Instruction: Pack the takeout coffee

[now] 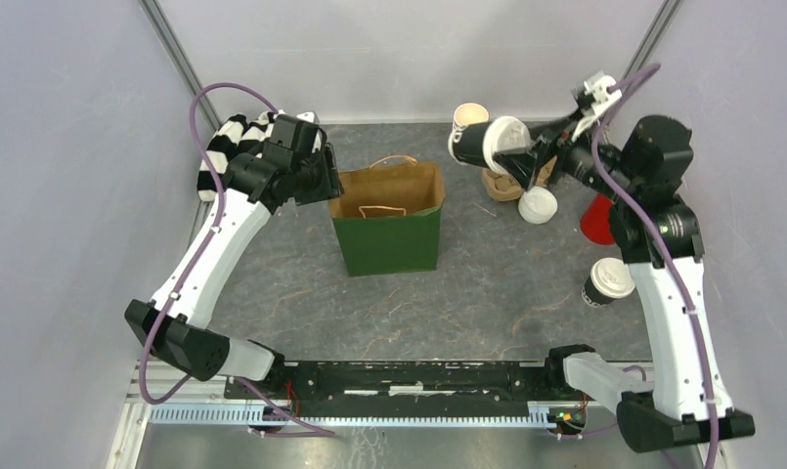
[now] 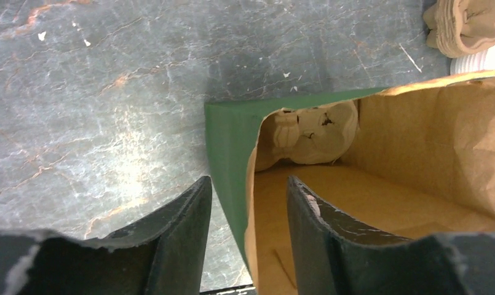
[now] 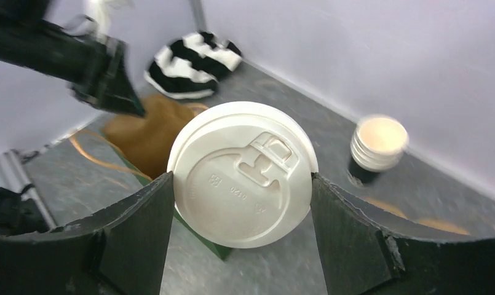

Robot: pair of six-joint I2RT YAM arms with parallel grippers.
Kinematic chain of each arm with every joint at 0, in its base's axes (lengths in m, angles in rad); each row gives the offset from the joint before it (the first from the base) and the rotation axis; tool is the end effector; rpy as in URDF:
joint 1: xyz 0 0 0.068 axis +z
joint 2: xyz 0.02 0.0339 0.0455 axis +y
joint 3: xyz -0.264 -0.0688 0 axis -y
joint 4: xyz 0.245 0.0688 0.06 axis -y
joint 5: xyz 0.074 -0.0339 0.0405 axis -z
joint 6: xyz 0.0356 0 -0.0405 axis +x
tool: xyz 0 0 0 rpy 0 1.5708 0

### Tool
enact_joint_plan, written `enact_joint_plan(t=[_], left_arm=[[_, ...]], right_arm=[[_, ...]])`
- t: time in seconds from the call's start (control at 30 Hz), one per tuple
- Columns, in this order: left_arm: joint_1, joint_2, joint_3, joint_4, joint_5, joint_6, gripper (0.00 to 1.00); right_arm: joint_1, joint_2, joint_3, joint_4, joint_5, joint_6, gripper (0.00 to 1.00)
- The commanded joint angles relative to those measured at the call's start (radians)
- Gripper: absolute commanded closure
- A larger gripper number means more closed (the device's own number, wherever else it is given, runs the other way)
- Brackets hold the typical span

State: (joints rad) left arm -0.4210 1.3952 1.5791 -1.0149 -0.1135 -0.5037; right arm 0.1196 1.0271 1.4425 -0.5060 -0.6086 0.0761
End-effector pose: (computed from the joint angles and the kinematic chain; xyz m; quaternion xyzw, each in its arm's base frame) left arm 0.2549 -0.1097 0.3964 -0.0590 0.9292 -0.1137 0.3466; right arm 0.1824 0.0424 0.4839 -0.2173 0.6999 0.2830 0.6187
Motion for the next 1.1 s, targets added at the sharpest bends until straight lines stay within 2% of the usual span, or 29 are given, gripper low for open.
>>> enact_joint_plan(t=[0.0, 0.1, 0.17, 0.37, 0.6, 0.73, 0.9, 1.07], left_arm=[[0.004, 0.026, -0.001, 0.101, 0.035, 0.042, 0.47], [0.005, 0.041, -0.016, 0.126, 0.018, 0.071, 0.57], [0.004, 0.023, -0.048, 0.178, 0.006, 0.095, 0.68], [0.003, -0.081, -0.185, 0.346, -0.014, 0.19, 0.96], [-0.003, -0.275, -0.407, 0.538, 0.021, 0.222, 0.98], [-0.003, -0.414, -0.559, 0.673, 0.04, 0.212, 0.98], [-0.003, -0.539, -0.713, 0.748, 0.083, 0.228, 0.98], [-0.004, -0.711, -0.883, 0.868, 0.108, 0.263, 0.98]], right_arm=[[0.104, 0.102, 0.171, 0.074, -0.128, 0.063, 0.31], [0.237, 0.171, 0.272, 0.008, -0.034, 0.032, 0.31], [0.3, 0.189, 0.302, -0.012, 0.017, 0.024, 0.31], [0.36, 0.17, 0.271, -0.005, 0.071, 0.054, 0.31], [0.427, 0.171, 0.278, -0.094, 0.046, 0.01, 0.32], [0.515, 0.174, 0.278, -0.114, 0.101, 0.009, 0.32], [0.697, 0.196, 0.27, -0.147, 0.212, -0.006, 0.33], [0.926, 0.26, 0.333, -0.228, 0.415, -0.062, 0.33]])
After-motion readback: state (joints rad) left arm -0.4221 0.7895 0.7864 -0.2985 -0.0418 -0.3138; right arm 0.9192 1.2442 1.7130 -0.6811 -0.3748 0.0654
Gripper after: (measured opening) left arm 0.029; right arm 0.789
